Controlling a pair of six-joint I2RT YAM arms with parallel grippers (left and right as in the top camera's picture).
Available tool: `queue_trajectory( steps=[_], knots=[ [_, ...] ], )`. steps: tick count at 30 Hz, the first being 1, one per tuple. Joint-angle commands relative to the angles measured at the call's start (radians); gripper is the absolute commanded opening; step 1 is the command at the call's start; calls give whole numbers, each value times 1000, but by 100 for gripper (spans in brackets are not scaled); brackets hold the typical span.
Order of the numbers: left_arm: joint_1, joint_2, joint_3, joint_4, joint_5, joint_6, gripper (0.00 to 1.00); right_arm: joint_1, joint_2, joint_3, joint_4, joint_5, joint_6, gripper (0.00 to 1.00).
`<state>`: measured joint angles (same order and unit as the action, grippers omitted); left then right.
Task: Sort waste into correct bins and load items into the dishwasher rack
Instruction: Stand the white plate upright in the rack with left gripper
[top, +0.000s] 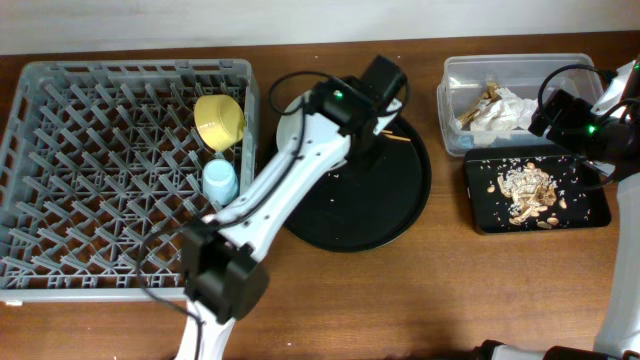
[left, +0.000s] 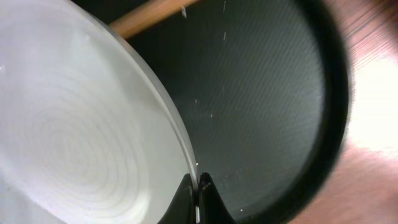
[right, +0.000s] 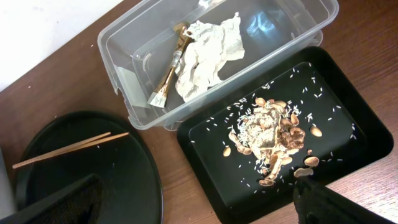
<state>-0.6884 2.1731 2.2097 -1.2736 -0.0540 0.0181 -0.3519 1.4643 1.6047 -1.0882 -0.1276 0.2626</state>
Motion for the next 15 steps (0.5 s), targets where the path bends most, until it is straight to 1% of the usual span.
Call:
queue_trajectory(
  steps=[1,4,5,8,11,13,15],
  knots=[
    [68,-136,31,-23,106,-33,0,-2,3,21,2,9,5,98],
    [195,-208,31,-63,230,-32,0,-2,3,21,2,9,5,98],
    [266,-231,31,-84,287,-32,0,-2,3,21,2,9,5,98],
    [483,-253,31,-126,510,7,0,-2,3,21,2,9,5,98],
    [650,-253,30,-147,705,71,0,-2,3,21,2,9,5,98],
    [769,-253,19,-150,776,93,0,-2,3,21,2,9,5,98],
    [830,-249,4,-154,848,130,0,-2,3,21,2,9,5,98]
  ],
)
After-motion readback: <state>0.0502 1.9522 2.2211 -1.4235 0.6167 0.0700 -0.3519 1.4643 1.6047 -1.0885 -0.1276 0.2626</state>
